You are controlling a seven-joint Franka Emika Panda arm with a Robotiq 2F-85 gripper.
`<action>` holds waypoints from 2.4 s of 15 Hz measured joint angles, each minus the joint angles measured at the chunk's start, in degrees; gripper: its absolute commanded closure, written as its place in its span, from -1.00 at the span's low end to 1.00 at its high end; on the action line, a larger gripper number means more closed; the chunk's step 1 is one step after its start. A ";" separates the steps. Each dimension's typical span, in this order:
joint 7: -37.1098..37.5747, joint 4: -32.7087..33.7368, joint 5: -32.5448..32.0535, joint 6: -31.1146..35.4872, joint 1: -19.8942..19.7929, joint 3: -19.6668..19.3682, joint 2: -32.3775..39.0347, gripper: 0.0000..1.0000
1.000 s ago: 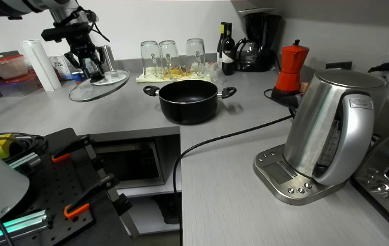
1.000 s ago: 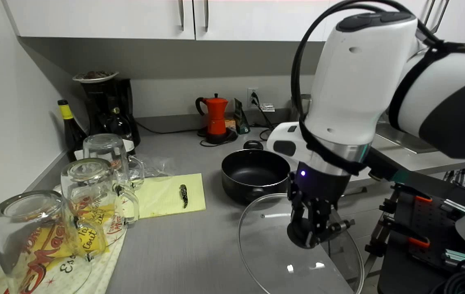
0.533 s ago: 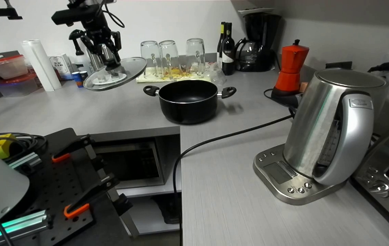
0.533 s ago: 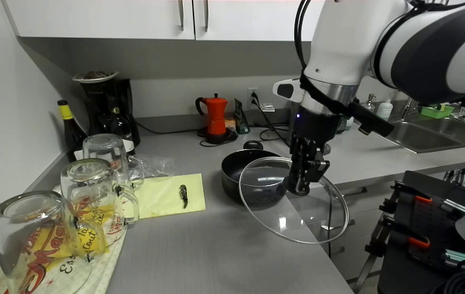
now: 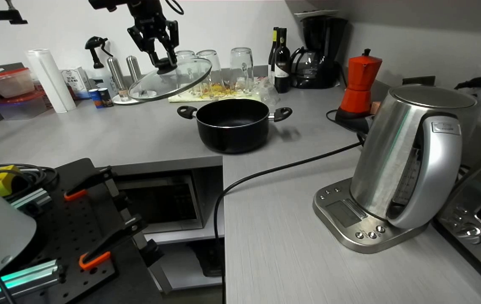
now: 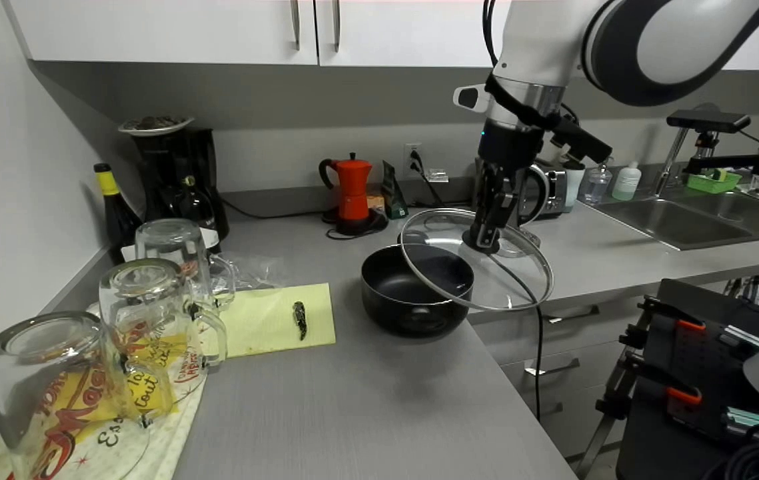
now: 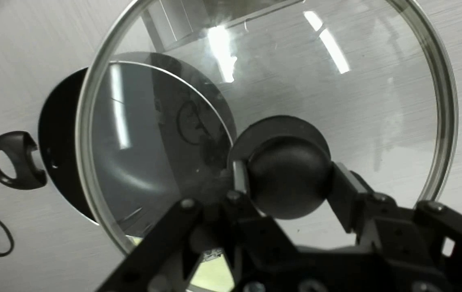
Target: Pick up the lid and cover the pot
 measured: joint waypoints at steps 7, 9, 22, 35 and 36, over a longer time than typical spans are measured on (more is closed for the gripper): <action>-7.61 8.50 2.16 -6.44 -3.77 -4.68 3.24 0.50; -9.23 12.21 3.18 -7.94 -4.43 -5.01 6.10 0.50; -9.93 33.39 3.55 -15.30 -7.48 -4.80 27.19 0.50; -9.93 38.66 3.31 -15.62 -8.04 -4.58 36.36 0.50; -9.93 38.91 3.30 -15.62 -8.16 -4.58 36.75 0.50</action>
